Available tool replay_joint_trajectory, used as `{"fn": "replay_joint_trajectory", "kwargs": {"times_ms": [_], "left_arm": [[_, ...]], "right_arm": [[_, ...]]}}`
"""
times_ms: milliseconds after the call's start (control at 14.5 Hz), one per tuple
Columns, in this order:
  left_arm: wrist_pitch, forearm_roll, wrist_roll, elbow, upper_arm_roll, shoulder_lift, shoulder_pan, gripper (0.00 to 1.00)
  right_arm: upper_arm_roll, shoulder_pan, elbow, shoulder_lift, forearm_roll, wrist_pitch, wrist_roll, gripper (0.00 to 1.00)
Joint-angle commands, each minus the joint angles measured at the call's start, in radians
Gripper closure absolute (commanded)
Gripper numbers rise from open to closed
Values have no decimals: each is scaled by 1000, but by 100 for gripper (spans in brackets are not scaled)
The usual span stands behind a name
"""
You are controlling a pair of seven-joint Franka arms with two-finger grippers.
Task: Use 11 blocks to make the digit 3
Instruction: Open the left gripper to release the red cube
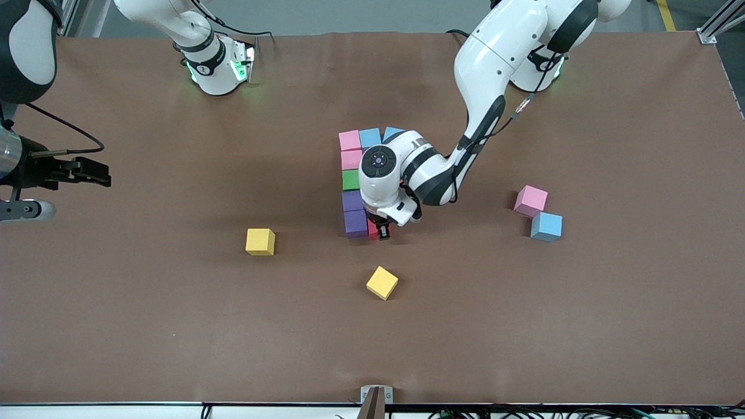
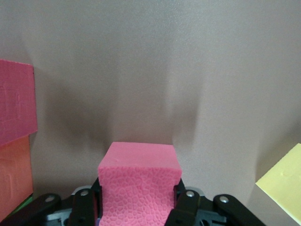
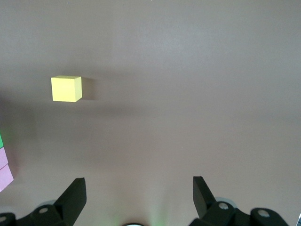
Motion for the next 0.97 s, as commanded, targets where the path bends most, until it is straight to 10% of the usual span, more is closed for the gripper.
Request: {"fn": "replay_joint_trajectory", "kwargs": {"times_ms": [0, 69, 899], "left_arm": [[33, -4, -18, -2, -10, 44, -15, 15], [23, -6, -18, -2, -10, 32, -14, 0], [-118, -3, 101, -45, -16, -117, 43, 0]], "right_arm": [[0, -1, 44, -12, -14, -2, 0, 0], [0, -1, 59, -12, -14, -2, 1, 0], [3, 9, 79, -32, 0, -28, -2, 0]]}}
